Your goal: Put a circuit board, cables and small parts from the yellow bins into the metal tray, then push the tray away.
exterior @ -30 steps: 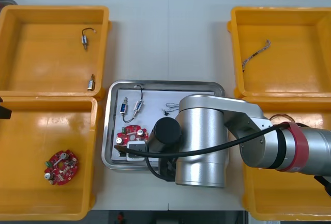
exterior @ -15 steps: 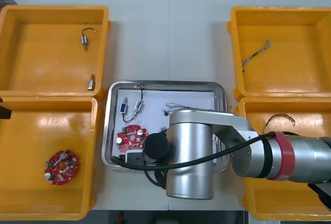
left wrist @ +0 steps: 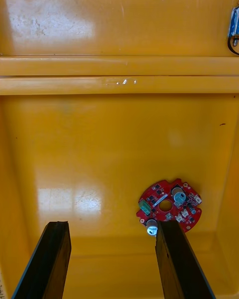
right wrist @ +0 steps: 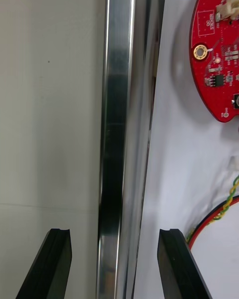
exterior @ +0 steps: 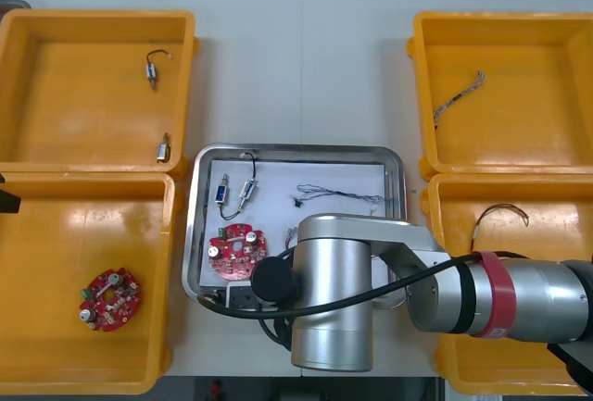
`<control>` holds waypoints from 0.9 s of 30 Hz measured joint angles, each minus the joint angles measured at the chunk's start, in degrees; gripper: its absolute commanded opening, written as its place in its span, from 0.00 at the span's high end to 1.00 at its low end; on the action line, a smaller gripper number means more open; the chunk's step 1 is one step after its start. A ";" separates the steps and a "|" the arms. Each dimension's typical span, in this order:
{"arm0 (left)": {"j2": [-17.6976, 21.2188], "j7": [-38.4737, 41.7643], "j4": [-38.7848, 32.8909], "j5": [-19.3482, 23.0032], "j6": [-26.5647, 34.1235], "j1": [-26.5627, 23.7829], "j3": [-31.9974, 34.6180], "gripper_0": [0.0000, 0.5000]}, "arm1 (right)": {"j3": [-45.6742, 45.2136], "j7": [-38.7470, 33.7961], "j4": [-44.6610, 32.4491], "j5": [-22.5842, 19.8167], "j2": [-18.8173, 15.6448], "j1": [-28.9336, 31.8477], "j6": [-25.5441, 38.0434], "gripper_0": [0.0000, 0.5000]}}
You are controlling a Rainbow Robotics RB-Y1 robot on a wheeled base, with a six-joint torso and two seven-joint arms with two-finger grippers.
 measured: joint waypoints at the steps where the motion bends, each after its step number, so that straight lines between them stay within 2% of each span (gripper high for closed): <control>1: 0.00 0.00 0.00 0.00 0.00 0.00 0.00 0.00 | 0.01 -0.14 0.67 0.01 0.33 0.00 -0.01 0.00; 13: 0.00 0.00 -0.01 0.00 0.00 0.00 0.00 0.00 | 0.10 -1.11 1.82 0.09 1.18 0.01 -0.38 0.00; 14: 0.00 0.00 -0.01 0.00 0.00 0.00 0.00 0.00 | 0.11 -1.11 1.82 0.22 1.18 0.01 -0.38 0.04; 15: 0.00 0.00 -0.01 0.00 0.00 0.00 0.00 0.00 | 0.11 -1.12 1.82 0.37 1.18 0.01 -0.39 0.36; 19: 0.00 0.00 -0.01 0.00 0.00 0.00 0.00 0.00 | 0.12 -1.33 1.84 0.79 1.18 0.01 -0.80 0.76; 20: 0.00 0.00 -0.01 0.00 0.00 0.00 0.00 0.00 | 0.12 -1.39 1.84 0.84 1.18 0.02 -1.13 0.81; 22: 0.00 0.00 -0.01 0.00 0.00 0.00 0.00 0.00 | 0.16 -1.39 1.85 0.89 1.18 0.04 -1.55 1.00; 27: 0.00 0.00 -0.01 -0.01 0.00 0.00 0.00 0.00 | 0.20 -1.41 1.83 1.60 1.20 0.04 -1.56 1.00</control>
